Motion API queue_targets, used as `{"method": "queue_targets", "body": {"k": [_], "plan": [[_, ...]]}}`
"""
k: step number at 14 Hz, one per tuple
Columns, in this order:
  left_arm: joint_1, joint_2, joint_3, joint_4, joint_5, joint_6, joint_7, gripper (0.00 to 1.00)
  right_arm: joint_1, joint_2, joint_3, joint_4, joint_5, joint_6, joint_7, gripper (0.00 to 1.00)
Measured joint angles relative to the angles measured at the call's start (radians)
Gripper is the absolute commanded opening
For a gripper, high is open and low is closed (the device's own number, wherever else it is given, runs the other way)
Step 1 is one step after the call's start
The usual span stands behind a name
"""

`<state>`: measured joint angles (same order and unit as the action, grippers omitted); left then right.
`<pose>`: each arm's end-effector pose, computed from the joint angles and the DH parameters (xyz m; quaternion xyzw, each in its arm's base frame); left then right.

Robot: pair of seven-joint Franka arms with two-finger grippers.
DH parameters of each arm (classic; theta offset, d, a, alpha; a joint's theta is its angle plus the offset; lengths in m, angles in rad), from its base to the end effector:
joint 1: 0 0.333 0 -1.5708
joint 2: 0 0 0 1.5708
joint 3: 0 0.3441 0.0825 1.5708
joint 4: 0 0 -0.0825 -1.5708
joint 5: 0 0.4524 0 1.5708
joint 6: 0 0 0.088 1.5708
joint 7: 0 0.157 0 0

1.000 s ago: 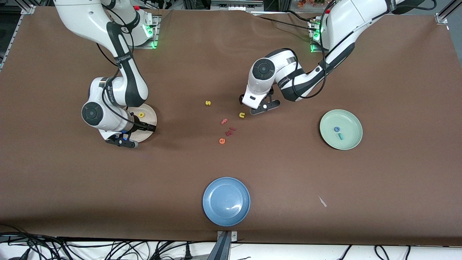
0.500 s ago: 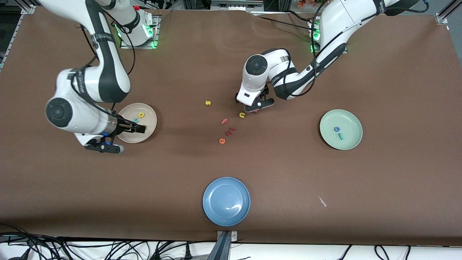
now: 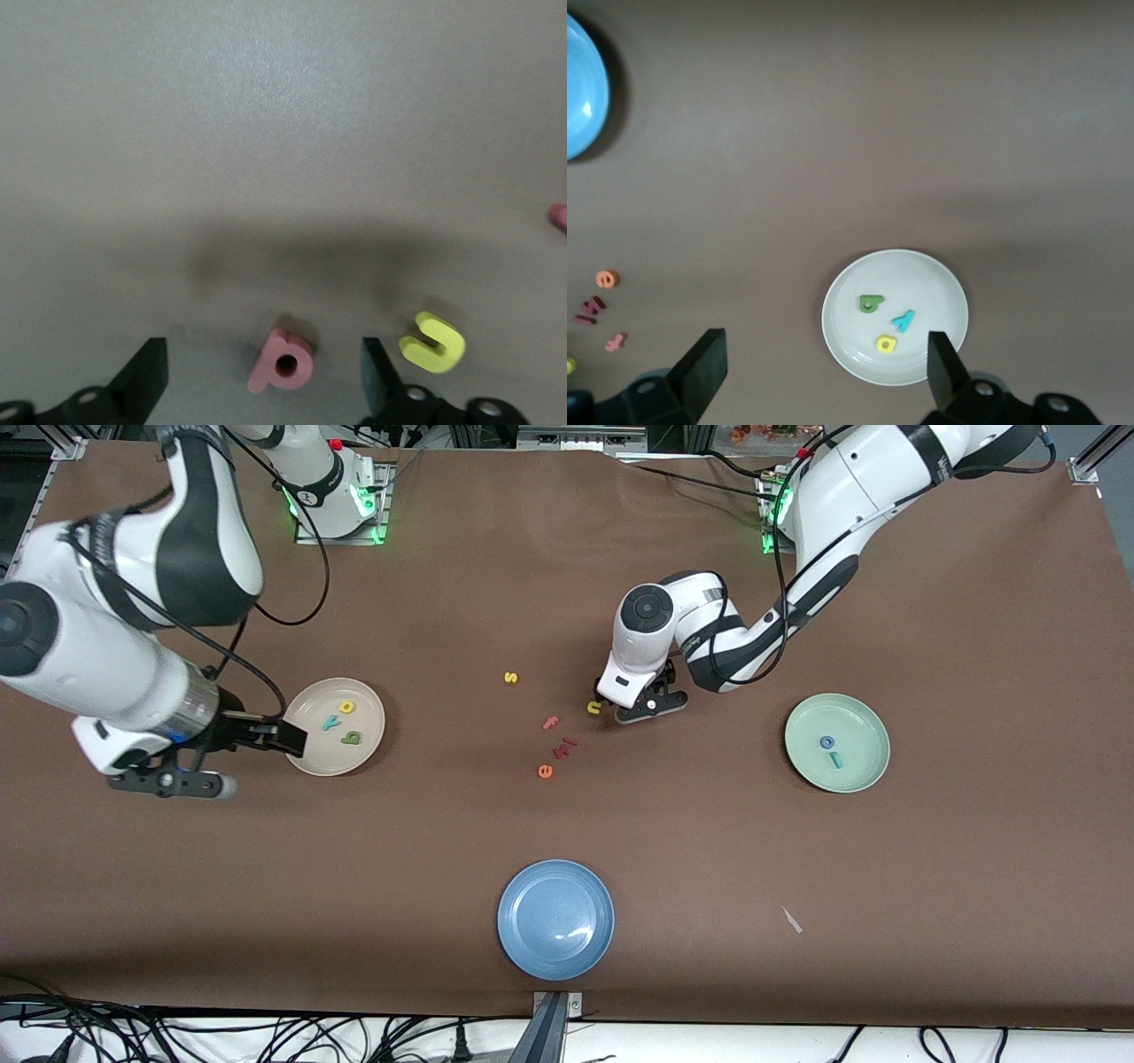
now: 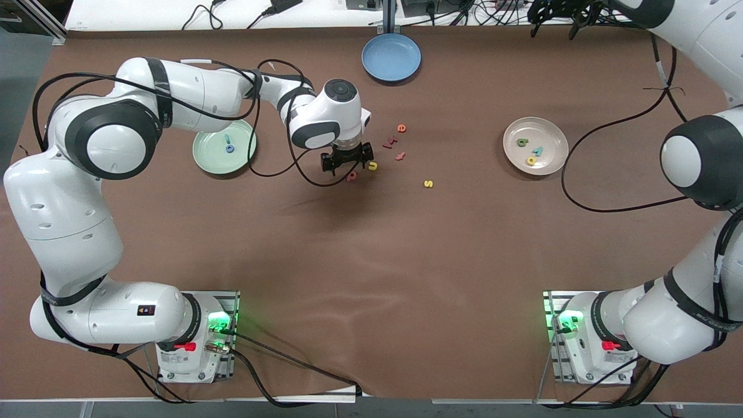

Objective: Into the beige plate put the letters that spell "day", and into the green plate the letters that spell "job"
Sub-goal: 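Drop the g on the beige plate while the left gripper grasps pink p, then carry the pink p to the green plate and open the left gripper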

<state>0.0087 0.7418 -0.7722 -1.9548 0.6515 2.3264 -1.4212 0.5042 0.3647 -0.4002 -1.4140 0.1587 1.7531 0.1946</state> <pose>0.4771 -0.4441 0.0988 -0.9891 -0.1403 0.0420 0.0176 0.7290 0.1354 0.4702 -0.9988 0.0476 -0.0001 0.0085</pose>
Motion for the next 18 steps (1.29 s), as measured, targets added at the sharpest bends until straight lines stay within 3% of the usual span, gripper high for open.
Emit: {"method": "queue_targets", "body": {"k": [5, 9, 11, 12, 14, 16, 18], "plan": [[-0.008, 0.015, -0.003, 0.000, 0.002, 0.005, 0.009, 0.70, -0.022, -0.021, -0.020, 0.080, 0.000, -0.064, -0.055, 1.00], [-0.010, 0.016, -0.003, -0.001, 0.002, 0.005, 0.009, 0.41, -0.013, -0.035, -0.013, 0.079, -0.017, -0.107, -0.088, 1.00], [-0.010, 0.016, -0.003, 0.000, 0.002, 0.007, 0.009, 0.29, -0.029, -0.080, 0.022, 0.051, -0.055, -0.127, -0.088, 1.00], [-0.010, 0.016, -0.005, 0.002, 0.002, 0.007, 0.009, 0.26, -0.073, -0.119, 0.076, 0.010, -0.079, -0.121, -0.088, 1.00], [-0.010, 0.016, -0.005, 0.003, 0.002, 0.007, 0.009, 0.12, -0.236, -0.221, 0.247, -0.117, -0.123, -0.058, -0.088, 1.00], [-0.010, 0.016, -0.005, 0.003, 0.002, 0.007, 0.009, 0.09, -0.391, -0.326, 0.402, -0.242, -0.144, 0.003, -0.090, 1.00], [-0.009, 0.016, -0.005, 0.003, 0.002, 0.007, 0.009, 0.09, -0.449, -0.392, 0.462, -0.312, -0.149, 0.023, -0.090, 1.00]]}}
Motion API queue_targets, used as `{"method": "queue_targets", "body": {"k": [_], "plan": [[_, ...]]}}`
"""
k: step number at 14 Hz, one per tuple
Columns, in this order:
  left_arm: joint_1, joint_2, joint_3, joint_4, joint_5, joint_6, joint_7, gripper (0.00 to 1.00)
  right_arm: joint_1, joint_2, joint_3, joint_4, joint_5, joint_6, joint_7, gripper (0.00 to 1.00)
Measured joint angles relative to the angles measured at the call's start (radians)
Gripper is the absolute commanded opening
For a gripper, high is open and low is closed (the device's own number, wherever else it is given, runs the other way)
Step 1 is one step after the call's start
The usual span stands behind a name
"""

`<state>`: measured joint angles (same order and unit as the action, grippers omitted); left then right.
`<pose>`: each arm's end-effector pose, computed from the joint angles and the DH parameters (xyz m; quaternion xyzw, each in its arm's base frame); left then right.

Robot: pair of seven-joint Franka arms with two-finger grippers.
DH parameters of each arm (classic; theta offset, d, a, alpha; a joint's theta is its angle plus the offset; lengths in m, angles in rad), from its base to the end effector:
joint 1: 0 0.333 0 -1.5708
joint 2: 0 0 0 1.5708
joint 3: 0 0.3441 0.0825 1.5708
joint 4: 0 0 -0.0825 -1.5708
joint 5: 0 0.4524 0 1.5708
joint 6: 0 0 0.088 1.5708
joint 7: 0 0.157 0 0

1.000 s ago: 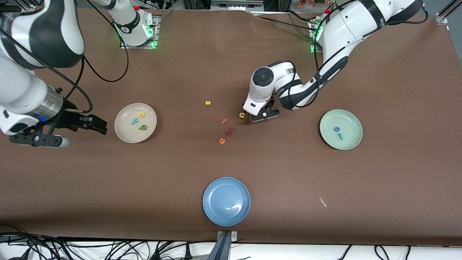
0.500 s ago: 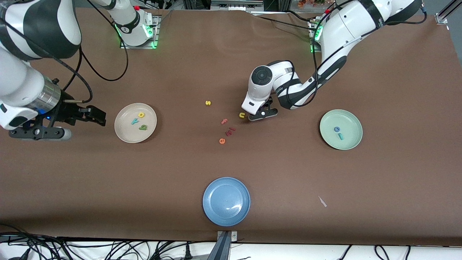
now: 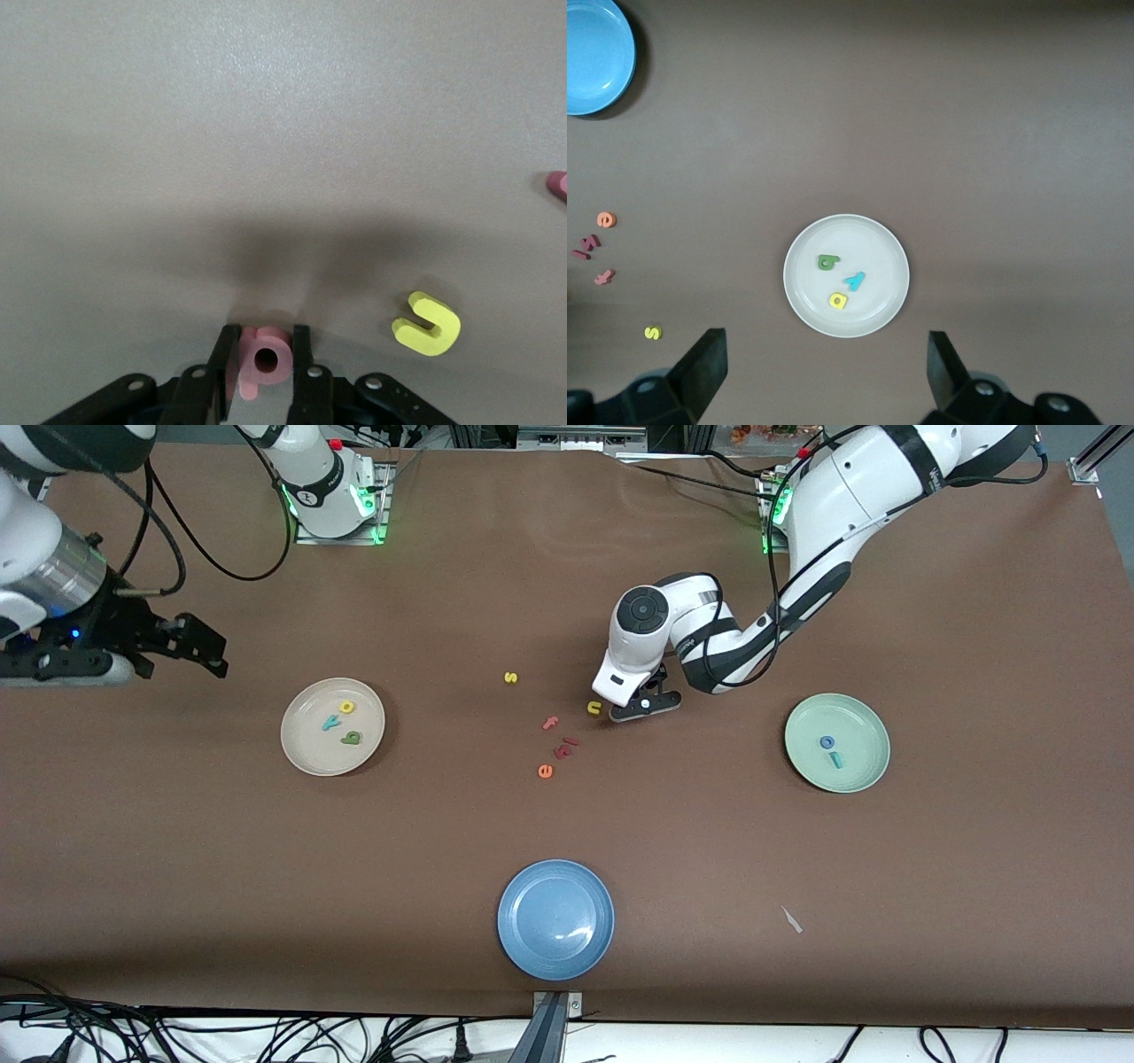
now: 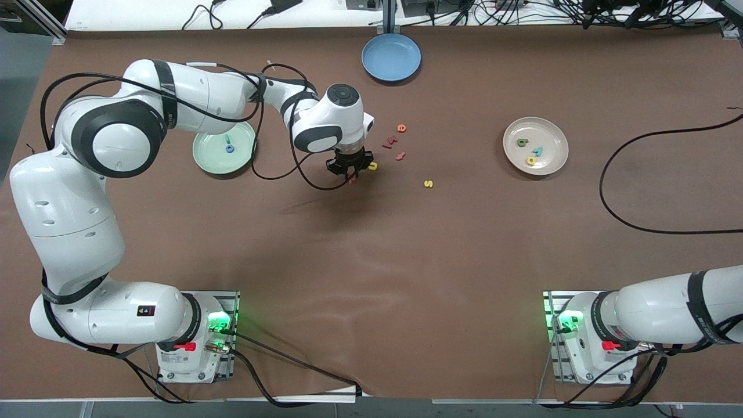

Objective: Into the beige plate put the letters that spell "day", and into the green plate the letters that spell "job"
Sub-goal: 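Carry the pink p to the green plate and open the left gripper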

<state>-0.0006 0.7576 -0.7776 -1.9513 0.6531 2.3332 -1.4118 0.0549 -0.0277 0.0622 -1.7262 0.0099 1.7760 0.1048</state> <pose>0.4697 -0.4527 0.0947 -0.9904 -0.1293 0.0474 0.0127 0.6275 0.0755 0.5537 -0.9992 -0.0053 -0.0380 0.0083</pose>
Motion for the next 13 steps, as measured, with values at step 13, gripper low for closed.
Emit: {"method": "queue_targets", "body": {"k": [13], "plan": [[0.594, -0.057, -0.238, 0.108, 0.000, -0.368, 0.205, 0.09, 0.018, 0.034, -0.042, -0.001, -0.001, 0.012, -0.007, 1.00]]}}
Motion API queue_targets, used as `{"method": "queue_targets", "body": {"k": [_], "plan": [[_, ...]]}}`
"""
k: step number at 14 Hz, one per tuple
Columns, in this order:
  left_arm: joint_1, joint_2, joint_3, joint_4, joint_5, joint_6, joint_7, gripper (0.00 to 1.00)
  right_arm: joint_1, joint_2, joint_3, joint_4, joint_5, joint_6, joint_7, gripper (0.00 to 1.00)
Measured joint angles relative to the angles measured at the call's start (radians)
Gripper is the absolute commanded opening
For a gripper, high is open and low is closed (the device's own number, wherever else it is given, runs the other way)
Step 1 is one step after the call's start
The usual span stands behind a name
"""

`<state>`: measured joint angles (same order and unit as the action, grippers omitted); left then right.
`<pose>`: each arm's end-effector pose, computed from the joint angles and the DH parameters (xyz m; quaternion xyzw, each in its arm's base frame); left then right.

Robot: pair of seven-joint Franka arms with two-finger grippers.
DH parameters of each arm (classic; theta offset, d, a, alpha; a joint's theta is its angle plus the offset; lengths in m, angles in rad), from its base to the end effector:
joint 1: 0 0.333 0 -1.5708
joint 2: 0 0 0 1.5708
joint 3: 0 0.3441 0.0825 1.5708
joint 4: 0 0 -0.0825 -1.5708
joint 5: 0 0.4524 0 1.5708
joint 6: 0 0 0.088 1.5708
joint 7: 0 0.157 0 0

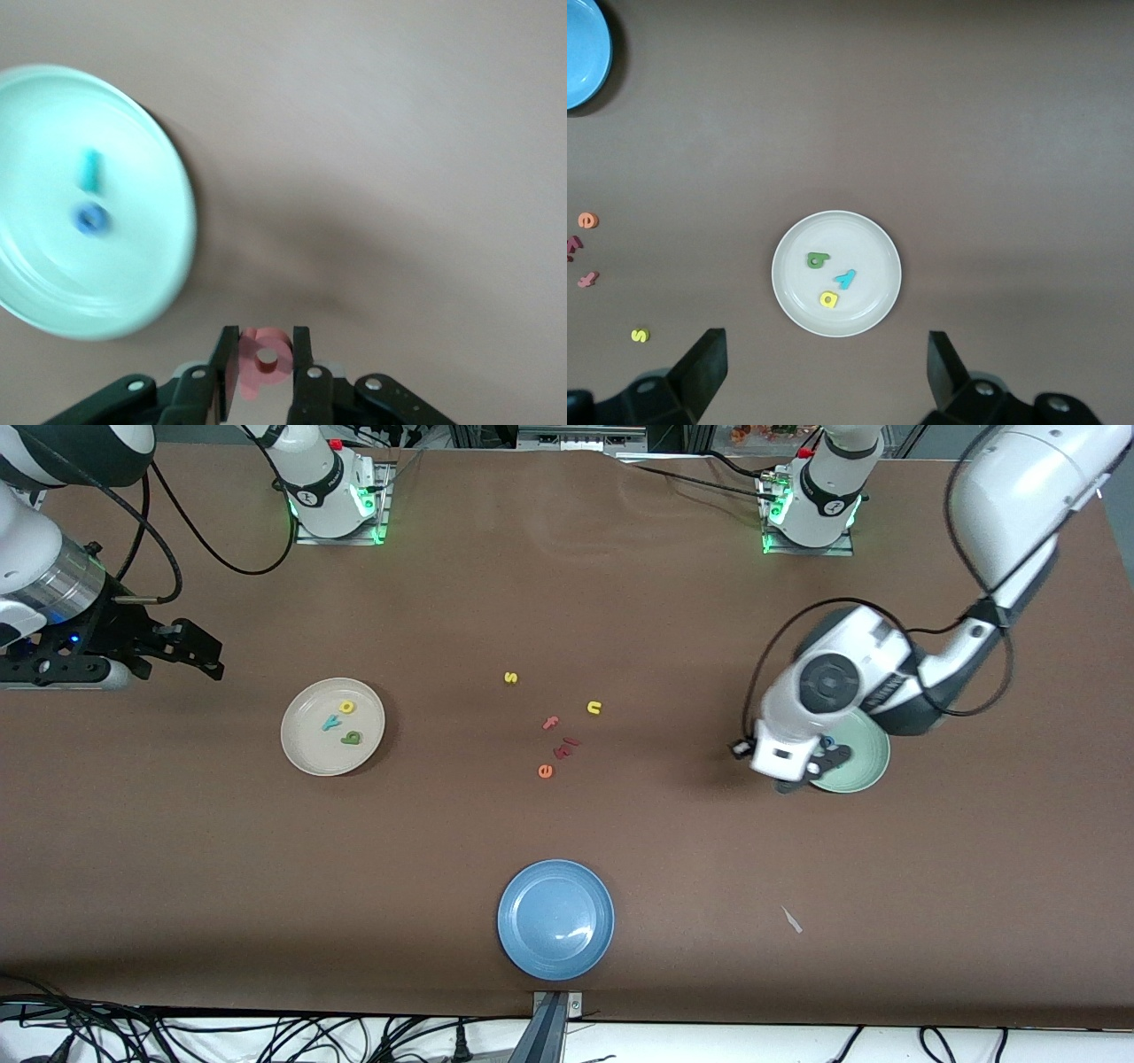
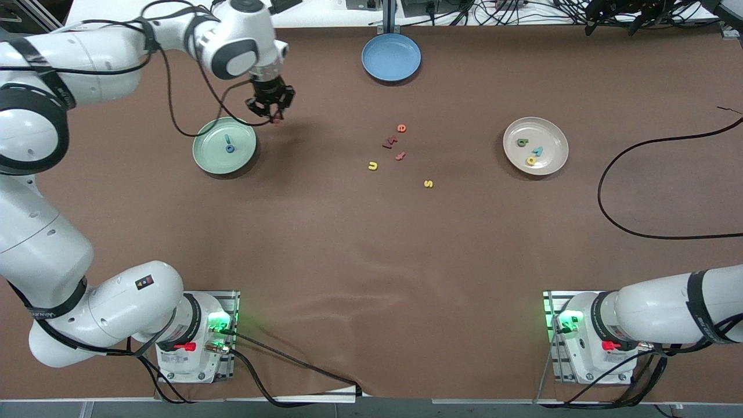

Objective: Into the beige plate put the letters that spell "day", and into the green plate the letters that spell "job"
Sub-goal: 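Carry the pink p to the green plate and open the left gripper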

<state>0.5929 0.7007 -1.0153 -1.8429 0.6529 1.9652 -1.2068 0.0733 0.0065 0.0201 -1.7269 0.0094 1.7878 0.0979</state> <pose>0.6405 -0.1946 0.2107 -0.9641 -0.2511 0.0664 0.0558 0.6380 0.0610 0.5328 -0.9996 0.0031 -0.0266 0.0073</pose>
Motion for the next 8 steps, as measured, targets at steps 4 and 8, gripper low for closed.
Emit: {"method": "queue_targets", "body": {"k": [4, 8], "plan": [[0.135, 0.002, 0.025, -0.013, 0.000, -0.039, 0.158, 0.10, 0.017, 0.001, 0.000, 0.004, 0.000, 0.000, 0.000, 1.00], [0.173, 0.009, 0.080, -0.020, 0.000, -0.040, 0.260, 0.88, 0.022, 0.001, -0.001, 0.005, 0.000, 0.000, 0.000, 1.00]]}}
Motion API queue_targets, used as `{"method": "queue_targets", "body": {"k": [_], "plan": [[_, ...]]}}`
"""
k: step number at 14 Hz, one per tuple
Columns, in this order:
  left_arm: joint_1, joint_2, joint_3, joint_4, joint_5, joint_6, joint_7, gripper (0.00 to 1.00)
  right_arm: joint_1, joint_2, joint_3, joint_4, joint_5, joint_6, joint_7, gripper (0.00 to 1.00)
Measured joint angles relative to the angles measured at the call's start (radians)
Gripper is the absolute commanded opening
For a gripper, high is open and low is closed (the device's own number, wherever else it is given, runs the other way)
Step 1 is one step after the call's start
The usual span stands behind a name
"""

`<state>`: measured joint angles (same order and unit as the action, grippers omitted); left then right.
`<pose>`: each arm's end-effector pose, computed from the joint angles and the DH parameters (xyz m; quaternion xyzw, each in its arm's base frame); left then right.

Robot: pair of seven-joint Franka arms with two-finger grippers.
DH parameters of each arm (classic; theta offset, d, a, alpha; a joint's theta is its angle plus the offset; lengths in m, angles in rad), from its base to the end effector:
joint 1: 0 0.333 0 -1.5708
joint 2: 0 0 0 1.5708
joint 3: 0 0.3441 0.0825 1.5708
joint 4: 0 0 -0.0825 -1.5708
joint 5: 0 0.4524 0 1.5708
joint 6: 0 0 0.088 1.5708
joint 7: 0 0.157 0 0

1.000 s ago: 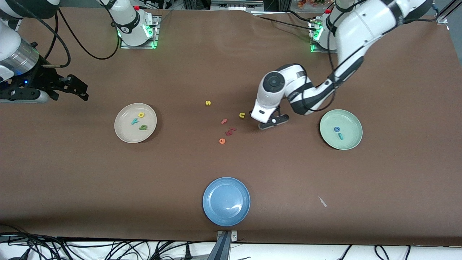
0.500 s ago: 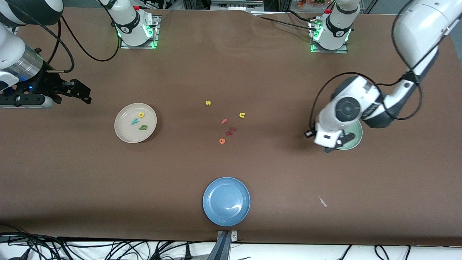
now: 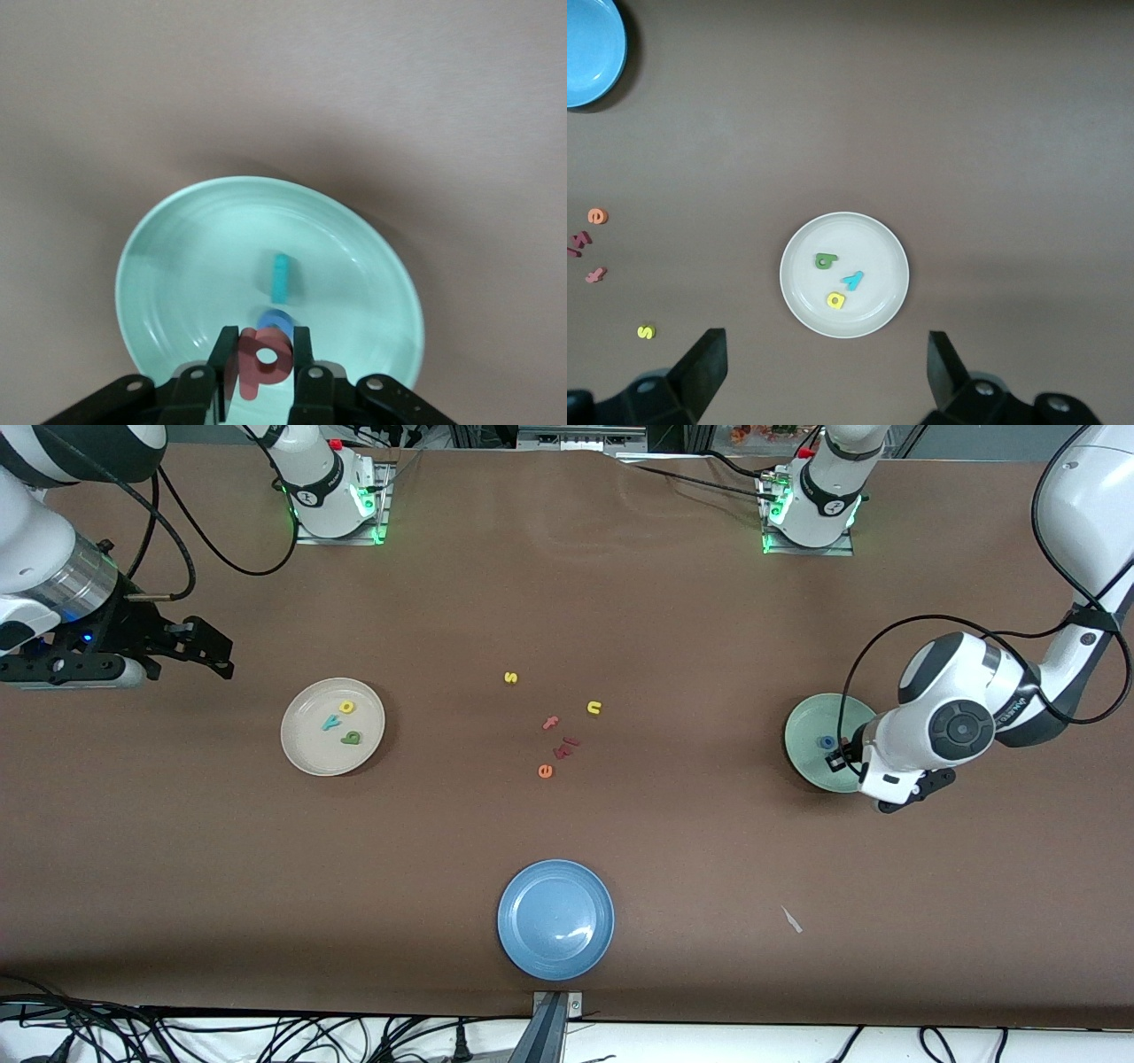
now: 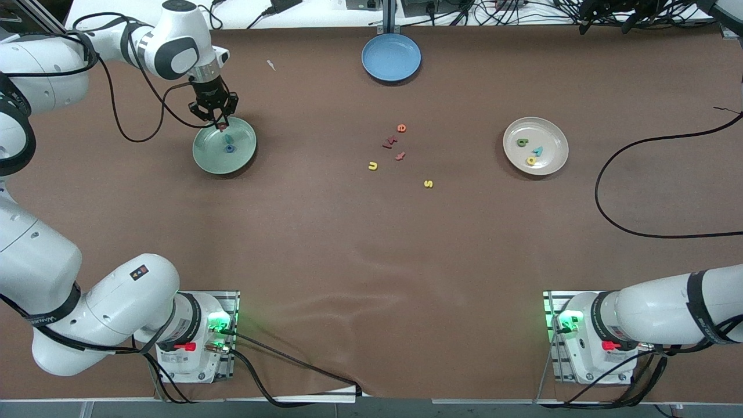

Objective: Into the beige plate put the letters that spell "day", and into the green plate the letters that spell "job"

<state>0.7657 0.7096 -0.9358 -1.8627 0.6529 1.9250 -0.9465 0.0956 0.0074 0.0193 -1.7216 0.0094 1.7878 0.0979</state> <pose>0.6477 -0.0382 0.1719 -0.9628 -0.2318 0.1182 0.0731 0.6375 0.0748 0.5351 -0.9995 -0.0076 -0.0287 0.0078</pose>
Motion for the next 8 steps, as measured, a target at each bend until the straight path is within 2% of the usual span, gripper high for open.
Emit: {"method": "queue_targets", "body": {"k": [1, 4, 8], "plan": [[0.000, 0.004, 0.005, 0.000, 0.000, 0.000, 0.007, 0.99, 0.000, 0.000, 0.000, 0.000, 0.000, 0.000, 0.000, 1.00], [-0.001, 0.003, 0.000, 0.027, 0.000, 0.003, 0.015, 1.00, 0.000, 0.000, -0.001, 0.001, 0.000, 0.000, 0.000, 1.00], [-0.001, -0.022, -0.016, 0.186, 0.000, -0.060, 0.104, 0.99, -0.001, 0.001, -0.006, 0.002, 0.000, 0.000, 0.000, 1.00]]}}
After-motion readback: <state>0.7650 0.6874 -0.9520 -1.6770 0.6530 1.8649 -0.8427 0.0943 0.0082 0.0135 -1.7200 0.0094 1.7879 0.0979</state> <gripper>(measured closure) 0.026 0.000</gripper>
